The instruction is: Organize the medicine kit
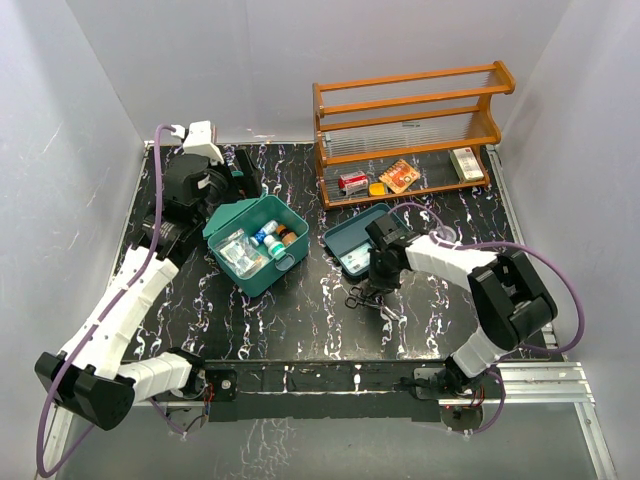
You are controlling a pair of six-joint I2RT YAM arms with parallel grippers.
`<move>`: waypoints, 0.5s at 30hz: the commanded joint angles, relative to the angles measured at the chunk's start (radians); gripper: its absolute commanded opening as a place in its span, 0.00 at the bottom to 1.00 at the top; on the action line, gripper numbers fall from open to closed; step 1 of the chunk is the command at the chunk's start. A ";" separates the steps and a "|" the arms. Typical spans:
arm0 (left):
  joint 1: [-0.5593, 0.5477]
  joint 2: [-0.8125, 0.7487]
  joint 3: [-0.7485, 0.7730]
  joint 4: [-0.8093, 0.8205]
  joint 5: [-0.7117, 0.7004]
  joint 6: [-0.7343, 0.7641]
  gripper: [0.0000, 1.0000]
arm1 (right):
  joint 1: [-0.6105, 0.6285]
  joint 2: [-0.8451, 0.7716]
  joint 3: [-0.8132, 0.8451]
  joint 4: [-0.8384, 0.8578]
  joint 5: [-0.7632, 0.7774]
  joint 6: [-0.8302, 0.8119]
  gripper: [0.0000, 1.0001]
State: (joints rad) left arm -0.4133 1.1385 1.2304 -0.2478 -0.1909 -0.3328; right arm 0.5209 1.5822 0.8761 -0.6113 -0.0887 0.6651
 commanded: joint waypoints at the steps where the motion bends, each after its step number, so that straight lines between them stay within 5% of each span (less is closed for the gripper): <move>1: 0.005 -0.005 0.029 0.024 0.013 0.005 0.99 | 0.064 0.044 0.030 -0.069 0.036 -0.053 0.14; 15: 0.005 -0.009 0.028 0.022 -0.003 0.012 0.99 | 0.143 0.003 0.173 -0.226 0.220 -0.047 0.39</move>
State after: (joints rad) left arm -0.4133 1.1427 1.2304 -0.2405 -0.1905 -0.3321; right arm 0.6529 1.6184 0.9844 -0.7929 0.0505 0.6270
